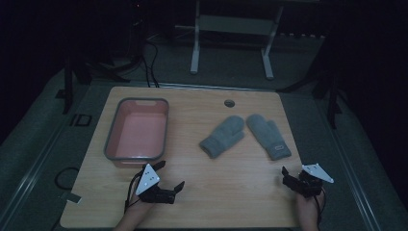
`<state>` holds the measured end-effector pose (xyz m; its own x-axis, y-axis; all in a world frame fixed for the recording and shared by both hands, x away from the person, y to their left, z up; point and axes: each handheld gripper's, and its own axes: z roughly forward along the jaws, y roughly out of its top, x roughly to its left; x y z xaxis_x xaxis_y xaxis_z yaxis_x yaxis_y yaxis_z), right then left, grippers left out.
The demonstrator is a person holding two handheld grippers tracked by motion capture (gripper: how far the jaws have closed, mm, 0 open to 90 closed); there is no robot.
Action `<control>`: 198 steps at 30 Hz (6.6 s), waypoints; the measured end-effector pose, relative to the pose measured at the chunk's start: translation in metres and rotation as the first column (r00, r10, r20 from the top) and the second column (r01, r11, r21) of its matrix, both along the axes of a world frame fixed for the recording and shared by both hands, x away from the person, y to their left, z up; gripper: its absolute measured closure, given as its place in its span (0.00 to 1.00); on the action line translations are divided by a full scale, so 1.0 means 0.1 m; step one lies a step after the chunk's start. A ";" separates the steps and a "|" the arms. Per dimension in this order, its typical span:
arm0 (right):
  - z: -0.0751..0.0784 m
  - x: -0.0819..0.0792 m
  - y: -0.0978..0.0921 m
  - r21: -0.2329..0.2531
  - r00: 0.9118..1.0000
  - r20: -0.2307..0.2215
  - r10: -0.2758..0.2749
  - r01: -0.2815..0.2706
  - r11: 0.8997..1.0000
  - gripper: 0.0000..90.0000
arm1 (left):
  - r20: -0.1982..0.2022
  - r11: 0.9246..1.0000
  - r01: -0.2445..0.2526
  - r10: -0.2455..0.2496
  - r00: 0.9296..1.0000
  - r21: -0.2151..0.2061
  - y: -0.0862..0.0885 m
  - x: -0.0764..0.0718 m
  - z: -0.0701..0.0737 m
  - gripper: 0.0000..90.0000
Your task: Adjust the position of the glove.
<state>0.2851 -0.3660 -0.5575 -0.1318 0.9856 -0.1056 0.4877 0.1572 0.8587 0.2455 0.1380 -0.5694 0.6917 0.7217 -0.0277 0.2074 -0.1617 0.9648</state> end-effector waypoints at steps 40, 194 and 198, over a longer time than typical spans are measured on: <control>0.77 0.74 0.51 0.115 0.933 -0.038 0.359 -0.353 0.929 0.15 | -0.017 0.999 0.024 -0.025 1.000 -0.047 -0.02 -0.02 0.01 0.01; 0.25 1.50 0.42 0.100 0.932 -0.263 0.250 -0.231 0.968 0.87 | -0.039 0.998 0.040 -0.042 0.998 -0.045 0.01 0.00 0.02 0.01; 0.34 1.39 0.46 0.110 0.944 -0.246 0.218 -0.196 0.974 0.87 | -0.038 0.998 0.041 -0.043 0.998 -0.044 0.01 0.00 0.02 0.01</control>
<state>0.4237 -0.3200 -0.5238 -0.3454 0.9376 0.0390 0.6566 0.2118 0.7239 0.2459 0.1390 -0.5672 0.7189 0.6898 -0.0857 0.2393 -0.1298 0.9622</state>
